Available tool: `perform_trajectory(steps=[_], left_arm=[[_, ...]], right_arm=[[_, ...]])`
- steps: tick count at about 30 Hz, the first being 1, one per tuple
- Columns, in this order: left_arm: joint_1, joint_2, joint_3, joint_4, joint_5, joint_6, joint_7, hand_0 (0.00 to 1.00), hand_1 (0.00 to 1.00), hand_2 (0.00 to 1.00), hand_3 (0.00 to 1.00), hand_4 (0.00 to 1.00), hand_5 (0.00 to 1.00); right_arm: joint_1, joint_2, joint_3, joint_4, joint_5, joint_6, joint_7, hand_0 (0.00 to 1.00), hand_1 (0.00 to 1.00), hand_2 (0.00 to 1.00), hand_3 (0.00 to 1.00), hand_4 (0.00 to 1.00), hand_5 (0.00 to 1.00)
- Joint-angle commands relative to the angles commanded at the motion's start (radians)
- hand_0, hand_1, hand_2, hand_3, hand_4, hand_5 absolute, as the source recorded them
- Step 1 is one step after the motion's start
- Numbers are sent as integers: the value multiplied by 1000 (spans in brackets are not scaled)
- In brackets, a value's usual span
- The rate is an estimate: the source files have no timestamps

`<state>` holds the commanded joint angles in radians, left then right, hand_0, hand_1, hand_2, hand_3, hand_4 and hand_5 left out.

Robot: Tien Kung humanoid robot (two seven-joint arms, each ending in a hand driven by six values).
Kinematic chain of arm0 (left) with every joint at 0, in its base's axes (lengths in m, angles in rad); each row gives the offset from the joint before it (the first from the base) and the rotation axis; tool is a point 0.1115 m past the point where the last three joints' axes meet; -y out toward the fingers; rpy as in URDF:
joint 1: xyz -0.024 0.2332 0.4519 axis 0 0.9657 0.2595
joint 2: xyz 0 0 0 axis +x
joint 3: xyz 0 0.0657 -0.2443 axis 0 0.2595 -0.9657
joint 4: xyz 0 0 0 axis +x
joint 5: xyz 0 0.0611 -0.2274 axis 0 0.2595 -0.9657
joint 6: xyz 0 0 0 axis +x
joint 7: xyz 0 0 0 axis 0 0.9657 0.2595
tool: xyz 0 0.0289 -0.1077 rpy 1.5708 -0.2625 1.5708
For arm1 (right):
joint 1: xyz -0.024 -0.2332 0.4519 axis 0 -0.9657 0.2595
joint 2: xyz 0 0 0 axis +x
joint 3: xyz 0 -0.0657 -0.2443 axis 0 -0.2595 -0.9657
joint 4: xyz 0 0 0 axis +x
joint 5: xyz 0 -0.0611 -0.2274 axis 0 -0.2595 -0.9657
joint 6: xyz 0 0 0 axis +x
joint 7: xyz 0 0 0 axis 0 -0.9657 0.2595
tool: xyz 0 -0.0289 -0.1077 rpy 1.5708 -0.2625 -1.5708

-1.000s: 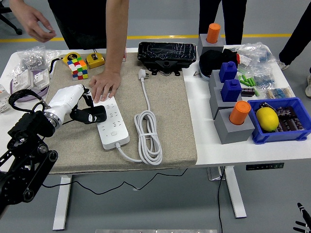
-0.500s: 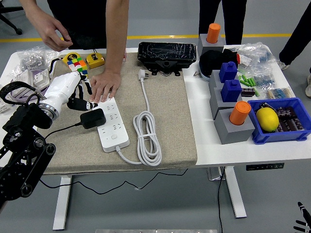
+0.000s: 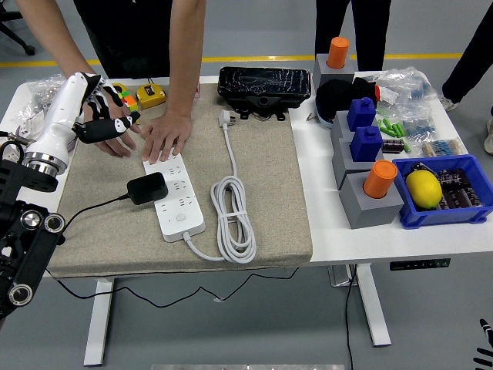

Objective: Pick up the plug,place it near the board,insert it into the board,press the button

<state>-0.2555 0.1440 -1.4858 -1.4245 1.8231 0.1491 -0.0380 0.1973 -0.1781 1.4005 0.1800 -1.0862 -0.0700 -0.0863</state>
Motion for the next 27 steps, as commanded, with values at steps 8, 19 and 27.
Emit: perform_trajectory(steps=[8,19,27], left_arm=[[52,-16,-109,15,-272,18,-105,504,673,678,660,998,634],[96,7,-212,74,-570,-25,-183,822,928,916,880,998,939],[157,-4,-247,71,-650,-64,-193,808,865,834,827,998,985]], right_arm=[[-2,23,-1,0,-15,4,6,800,746,727,763,998,998],[-15,41,-23,0,-32,3,-12,802,746,727,763,998,998],[-20,33,39,0,-95,-6,-36,802,746,727,763,998,998]])
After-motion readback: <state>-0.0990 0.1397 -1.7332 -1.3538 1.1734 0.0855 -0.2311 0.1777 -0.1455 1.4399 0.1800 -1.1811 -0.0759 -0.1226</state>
